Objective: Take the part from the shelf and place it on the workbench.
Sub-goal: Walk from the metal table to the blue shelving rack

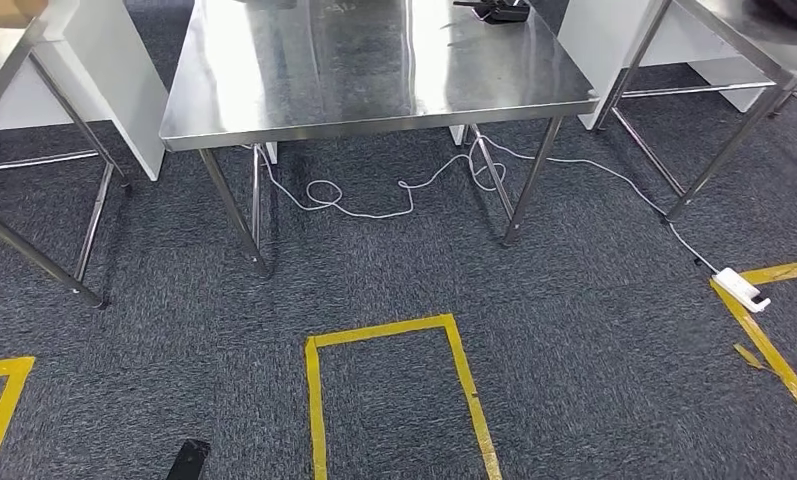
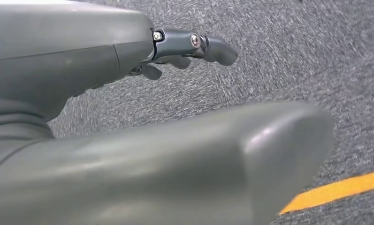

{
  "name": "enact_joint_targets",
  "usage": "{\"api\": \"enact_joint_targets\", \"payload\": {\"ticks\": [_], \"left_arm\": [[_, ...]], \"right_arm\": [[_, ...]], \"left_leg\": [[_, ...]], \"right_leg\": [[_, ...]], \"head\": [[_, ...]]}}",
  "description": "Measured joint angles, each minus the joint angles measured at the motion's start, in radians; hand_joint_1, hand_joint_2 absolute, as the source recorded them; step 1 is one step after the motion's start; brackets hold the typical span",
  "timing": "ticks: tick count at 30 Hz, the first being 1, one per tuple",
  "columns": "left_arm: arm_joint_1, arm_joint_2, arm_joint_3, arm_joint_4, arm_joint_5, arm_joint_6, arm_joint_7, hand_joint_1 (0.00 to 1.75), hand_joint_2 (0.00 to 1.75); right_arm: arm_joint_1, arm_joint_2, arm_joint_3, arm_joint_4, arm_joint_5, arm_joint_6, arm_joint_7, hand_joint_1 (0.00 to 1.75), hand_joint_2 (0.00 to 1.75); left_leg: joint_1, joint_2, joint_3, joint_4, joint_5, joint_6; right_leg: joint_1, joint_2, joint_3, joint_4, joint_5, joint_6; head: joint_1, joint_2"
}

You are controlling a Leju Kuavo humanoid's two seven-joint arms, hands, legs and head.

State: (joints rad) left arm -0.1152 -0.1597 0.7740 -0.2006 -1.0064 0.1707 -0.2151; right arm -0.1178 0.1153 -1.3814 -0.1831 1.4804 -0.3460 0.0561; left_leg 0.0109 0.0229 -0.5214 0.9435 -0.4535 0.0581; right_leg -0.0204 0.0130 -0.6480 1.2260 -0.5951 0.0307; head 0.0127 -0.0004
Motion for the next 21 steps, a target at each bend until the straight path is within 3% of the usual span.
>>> {"api": "enact_joint_targets", "payload": {"ticks": [1, 2, 4, 5, 7, 9, 11, 12, 14, 15, 16, 17, 18, 20, 21], "left_arm": [[0.000, 0.000, 0.000, 0.000, 0.000, 0.000, 0.001, 0.00, 0.00], [0.000, -0.001, 0.000, 0.000, -0.001, 0.000, 0.002, 0.00, 0.00], [-0.001, -0.001, 0.000, 0.000, -0.001, 0.000, 0.004, 0.00, 0.00], [-0.001, -0.001, 0.000, 0.000, -0.001, 0.000, 0.005, 0.00, 0.00], [-0.003, 0.000, 0.000, 0.000, -0.001, 0.001, 0.005, 0.00, 0.00], [-0.005, 0.001, 0.000, 0.000, -0.001, 0.002, 0.005, 0.00, 0.00], [-0.006, 0.000, 0.000, 0.000, -0.001, 0.003, 0.006, 0.00, 0.00], [-0.005, 0.000, 0.000, 0.000, -0.001, 0.003, 0.006, 0.00, 0.00], [-0.003, 0.001, 0.000, 0.000, -0.002, 0.004, 0.008, 0.00, 0.00], [-0.002, 0.001, 0.000, 0.000, -0.002, 0.005, 0.009, 0.00, 0.00], [-0.001, 0.002, 0.000, 0.000, -0.002, 0.006, 0.011, 0.00, 0.00], [-0.001, 0.002, 0.000, 0.000, -0.002, 0.007, 0.012, 0.00, 0.00], [-0.001, 0.002, 0.000, 0.000, -0.002, 0.008, 0.013, 0.00, 0.00], [-0.001, 0.002, 0.000, 0.000, -0.002, 0.010, 0.013, 0.00, 0.00], [0.000, 0.002, 0.000, 0.000, -0.002, 0.010, 0.013, 0.00, 0.00]], "right_arm": [[0.002, -0.001, 0.000, 0.000, 0.000, 0.001, 0.001, 0.00, 0.00], [0.004, -0.001, 0.000, 0.000, 0.000, 0.001, 0.002, 0.00, 0.00], [0.005, -0.003, -0.001, 0.000, 0.000, 0.002, 0.003, 0.00, 0.00], [0.003, -0.004, -0.001, 0.000, 0.002, 0.002, 0.003, 0.00, 0.00], [0.000, -0.003, -0.001, 0.000, 0.003, 0.004, 0.003, 0.00, 0.00], [0.003, -0.001, -0.001, 0.000, 0.004, 0.005, 0.003, 0.00, 0.00], [0.005, 0.000, -0.001, 0.001, 0.004, 0.005, 0.003, 0.00, 0.00], [0.005, 0.000, -0.001, 0.001, 0.004, 0.005, 0.003, 0.00, 0.00], [0.004, 0.000, -0.001, 0.000, 0.004, 0.005, 0.004, 0.00, 0.00], [0.004, 0.000, 0.000, 0.000, 0.005, 0.005, 0.005, 0.00, 0.00], [0.005, 0.000, 0.000, 0.000, 0.006, 0.005, 0.006, 0.00, 0.00], [0.006, -0.001, 0.000, 0.001, 0.006, 0.005, 0.007, 0.00, 0.00], [0.007, 0.000, 0.000, 0.001, 0.005, 0.005, 0.008, 0.00, 0.00], [0.006, 0.001, 0.000, 0.001, 0.002, 0.005, 0.008, 0.00, 0.00], [0.004, 0.001, 0.000, 0.001, 0.000, 0.005, 0.009, 0.00, 0.00]], "left_leg": [[0.000, 0.010, -0.003, 0.001, 0.002, -0.001], [0.000, 0.019, -0.005, 0.001, 0.004, -0.002], [-0.001, 0.038, -0.006, 0.005, 0.005, -0.008], [-0.004, 0.048, -0.007, 0.009, 0.003, -0.013], [-0.011, 0.063, -0.008, 0.017, -0.004, -0.025], [-0.011, 0.075, -0.007, 0.020, -0.007, -0.035], [-0.002, 0.054, -0.017, 0.047, -0.031, -0.047], [0.001, 0.032, -0.034, 0.088, -0.063, -0.052], [0.003, -0.008, -0.089, 0.224, -0.147, -0.056], [0.003, -0.014, -0.116, 0.290, -0.176, -0.056], [0.003, -0.016, -0.131, 0.329, -0.184, -0.055], [0.003, -0.017, -0.129, 0.329, -0.172, -0.052], [0.004, -0.021, -0.108, 0.288, -0.141, -0.049], [0.008, -0.064, -0.041, 0.147, -0.066, -0.042], [0.010, -0.088, -0.016, 0.091, -0.044, -0.040]], "right_leg": [[-0.002, -0.001, -0.012, 0.030, -0.006, 0.008], [-0.004, -0.005, 0.000, 0.015, 0.005, 0.019], [-0.010, -0.035, 0.081, -0.126, 0.057, 0.041], [-0.010, -0.054, 0.119, -0.199, 0.081, 0.044], [-0.011, -0.075, 0.152, -0.272, 0.104, 0.031], [-0.012, -0.057, 0.145, -0.272, 0.110, 0.012], [-0.015, -0.040, 0.144, -0.270, 0.116, -0.003], [-0.017, -0.032, 0.142, -0.270, 0.121, -0.011], [-0.015, -0.014, 0.137, -0.269, 0.128, -0.020], [-0.013, -0.004, 0.134, -0.269, 0.129, -0.022], [-0.012, 0.008, 0.133, -0.268, 0.130, -0.023], [-0.011, 0.020, 0.133, -0.268, 0.131, -0.024], [-0.011, 0.034, 0.135, -0.267, 0.131, -0.024], [-0.009, 0.060, 0.135, -0.263, 0.131, -0.022], [-0.006, 0.072, 0.131, -0.259, 0.131, -0.019]], "head": [[0.001, 0.000], [0.003, 0.000], [0.004, 0.000], [0.005, 0.000], [0.004, 0.000], [-0.001, 0.000], [-0.004, 0.000], [-0.005, 0.000], [-0.008, 0.000], [-0.009, 0.000], [-0.010, 0.000], [-0.010, 0.000], [-0.010, 0.000], [-0.010, 0.000], [-0.010, 0.000]]}}
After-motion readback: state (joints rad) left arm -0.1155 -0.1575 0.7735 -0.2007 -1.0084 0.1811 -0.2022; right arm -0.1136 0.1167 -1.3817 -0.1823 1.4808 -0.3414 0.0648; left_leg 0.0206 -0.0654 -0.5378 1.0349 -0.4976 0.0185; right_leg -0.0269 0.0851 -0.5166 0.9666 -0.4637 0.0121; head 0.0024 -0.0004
